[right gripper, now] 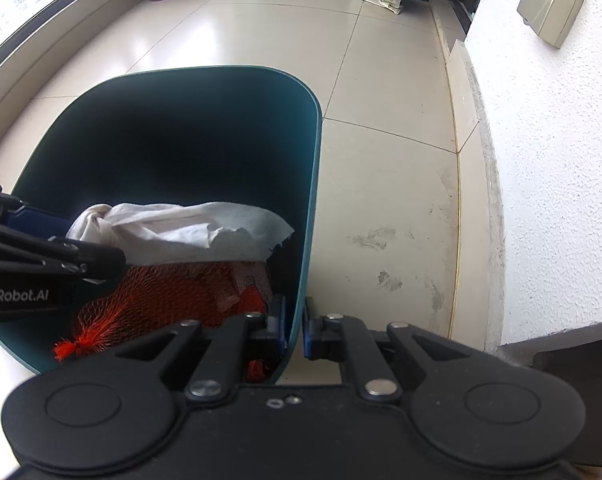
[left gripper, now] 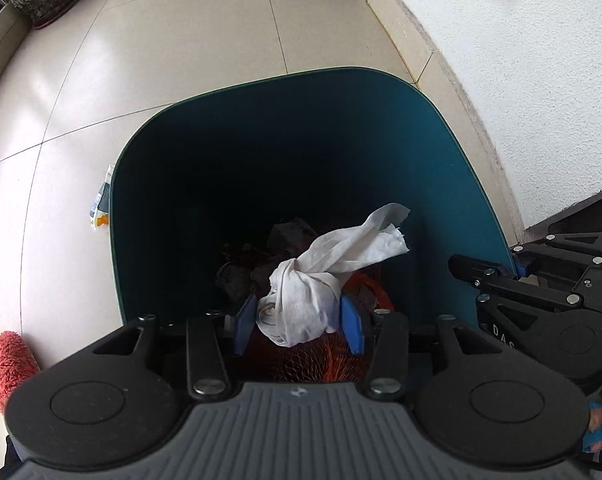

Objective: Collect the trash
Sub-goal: 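Carry the tissue with the left tool and release it into the bin, then move the left tool to the blue-and-white plastic packet and close on it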

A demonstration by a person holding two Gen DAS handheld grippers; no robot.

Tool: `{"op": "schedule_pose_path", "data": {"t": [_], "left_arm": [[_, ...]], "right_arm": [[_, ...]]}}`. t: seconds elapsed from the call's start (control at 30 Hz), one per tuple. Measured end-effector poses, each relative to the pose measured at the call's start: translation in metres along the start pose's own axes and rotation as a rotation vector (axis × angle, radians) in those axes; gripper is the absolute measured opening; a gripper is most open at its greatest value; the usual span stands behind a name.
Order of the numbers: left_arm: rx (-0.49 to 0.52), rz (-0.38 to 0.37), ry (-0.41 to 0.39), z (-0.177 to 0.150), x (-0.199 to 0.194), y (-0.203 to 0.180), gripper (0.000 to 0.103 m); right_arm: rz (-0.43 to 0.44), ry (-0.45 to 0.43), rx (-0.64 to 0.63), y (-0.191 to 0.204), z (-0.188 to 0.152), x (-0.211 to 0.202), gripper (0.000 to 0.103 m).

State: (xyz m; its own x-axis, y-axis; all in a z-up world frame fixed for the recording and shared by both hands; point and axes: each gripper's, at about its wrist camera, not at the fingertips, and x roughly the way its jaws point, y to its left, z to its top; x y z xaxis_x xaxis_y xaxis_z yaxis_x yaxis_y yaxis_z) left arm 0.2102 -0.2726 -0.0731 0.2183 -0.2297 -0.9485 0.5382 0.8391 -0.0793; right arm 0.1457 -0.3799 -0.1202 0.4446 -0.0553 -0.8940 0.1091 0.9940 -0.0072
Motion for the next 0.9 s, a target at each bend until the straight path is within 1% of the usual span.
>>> {"op": "schedule_pose_path", "data": {"t": [0.03, 0.07, 0.13, 0.27, 0.33, 0.37, 0.47, 0.5, 0.53, 0.57, 0.63, 0.73, 0.83, 0.9], "left_arm": [[-0.003, -0.006, -0.009, 0.000, -0.001, 0.002, 0.059], [-0.002, -0.010, -0.020, -0.001, -0.003, 0.003, 0.064], [0.006, -0.025, -0.044, -0.004, -0.009, 0.007, 0.065], [0.009, -0.084, -0.084, -0.008, -0.024, 0.015, 0.066], [0.013, -0.093, -0.118, -0.010, -0.034, 0.020, 0.066], [0.012, -0.088, -0.141, -0.011, -0.040, 0.025, 0.069], [-0.023, -0.015, -0.231, -0.012, -0.060, 0.047, 0.075], [-0.044, 0.002, -0.254, -0.012, -0.064, 0.058, 0.077], [-0.081, 0.008, -0.272, -0.006, -0.070, 0.076, 0.081], [-0.115, 0.009, -0.279, -0.004, -0.072, 0.091, 0.081], [-0.177, 0.016, -0.279, 0.002, -0.072, 0.123, 0.081], [-0.257, 0.035, -0.256, 0.010, -0.065, 0.168, 0.081], [-0.296, 0.095, -0.231, 0.020, -0.046, 0.201, 0.081], [-0.289, 0.145, -0.209, 0.028, -0.029, 0.216, 0.081]], "right_arm": [[0.000, 0.000, -0.001, 0.000, 0.000, 0.000, 0.007], [0.000, 0.001, -0.002, 0.000, 0.000, 0.000, 0.007], [0.000, 0.002, 0.001, 0.001, 0.001, 0.000, 0.007], [0.000, 0.003, 0.002, 0.000, 0.002, -0.001, 0.007], [0.003, 0.001, 0.003, -0.001, 0.002, -0.001, 0.008], [0.006, -0.001, 0.005, -0.002, 0.002, -0.002, 0.008], [0.012, -0.003, 0.007, -0.004, 0.002, -0.002, 0.008], [0.012, -0.005, 0.006, -0.005, 0.001, -0.002, 0.008], [0.013, -0.005, 0.006, -0.005, 0.001, -0.003, 0.008], [0.014, -0.006, 0.008, -0.005, 0.001, -0.003, 0.008], [0.016, -0.007, 0.008, -0.006, 0.001, -0.004, 0.008], [0.028, -0.009, 0.015, -0.008, 0.001, -0.008, 0.009], [0.049, -0.025, 0.030, -0.013, 0.001, -0.019, 0.008], [0.062, -0.025, 0.035, -0.015, 0.001, -0.023, 0.008]]}}
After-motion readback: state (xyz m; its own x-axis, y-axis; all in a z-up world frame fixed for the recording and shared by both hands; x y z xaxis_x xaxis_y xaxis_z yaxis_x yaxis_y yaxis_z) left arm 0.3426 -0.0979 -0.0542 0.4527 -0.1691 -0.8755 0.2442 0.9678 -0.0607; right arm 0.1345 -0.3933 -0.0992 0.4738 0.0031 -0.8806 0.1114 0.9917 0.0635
